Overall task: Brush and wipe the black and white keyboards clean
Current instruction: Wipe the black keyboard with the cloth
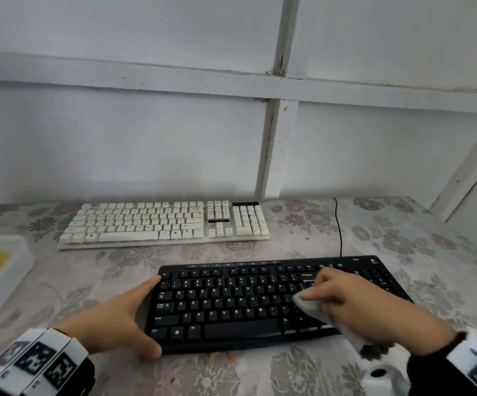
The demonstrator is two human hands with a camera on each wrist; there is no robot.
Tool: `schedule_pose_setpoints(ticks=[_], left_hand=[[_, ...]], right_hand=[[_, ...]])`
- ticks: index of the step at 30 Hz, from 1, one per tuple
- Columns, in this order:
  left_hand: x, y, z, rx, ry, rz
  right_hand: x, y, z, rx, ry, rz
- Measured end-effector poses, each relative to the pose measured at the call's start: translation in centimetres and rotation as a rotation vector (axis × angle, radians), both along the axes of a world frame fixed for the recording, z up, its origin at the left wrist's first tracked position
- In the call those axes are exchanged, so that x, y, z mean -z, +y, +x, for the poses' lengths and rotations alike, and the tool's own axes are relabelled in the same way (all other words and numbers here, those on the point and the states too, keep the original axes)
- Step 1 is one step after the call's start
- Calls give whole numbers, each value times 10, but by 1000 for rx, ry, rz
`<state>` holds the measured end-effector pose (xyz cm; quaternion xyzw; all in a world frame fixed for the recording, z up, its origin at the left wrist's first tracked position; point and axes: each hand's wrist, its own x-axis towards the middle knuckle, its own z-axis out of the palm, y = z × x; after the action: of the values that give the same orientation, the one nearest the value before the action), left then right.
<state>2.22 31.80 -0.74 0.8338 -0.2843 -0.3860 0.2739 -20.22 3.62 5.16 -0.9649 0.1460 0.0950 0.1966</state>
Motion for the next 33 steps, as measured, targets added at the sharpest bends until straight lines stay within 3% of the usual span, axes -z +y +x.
schedule_pose_setpoints(ticks=[3,7,11,18,24,29,33], left_hand=[[-2,-2,-1,-2,12,7],[-7,-4,-3,-12,18,9],[-6,-4,-3,-22,26,-6],[-2,-2,-1,-23,31,-23],[0,-2,1,-4,36,-37],[5,1,5,8,56,-50],[4,2,5,12,20,-45]], right_hand=[[0,31,26,-151,-89,48],[24,64,51,-318,-80,-86],[30,52,41,-285,-42,-187],[27,11,6,-96,-53,-92],[5,-15,-11,27,62,-164],[-7,24,18,-99,-43,-58],[18,47,38,-207,-43,-87]])
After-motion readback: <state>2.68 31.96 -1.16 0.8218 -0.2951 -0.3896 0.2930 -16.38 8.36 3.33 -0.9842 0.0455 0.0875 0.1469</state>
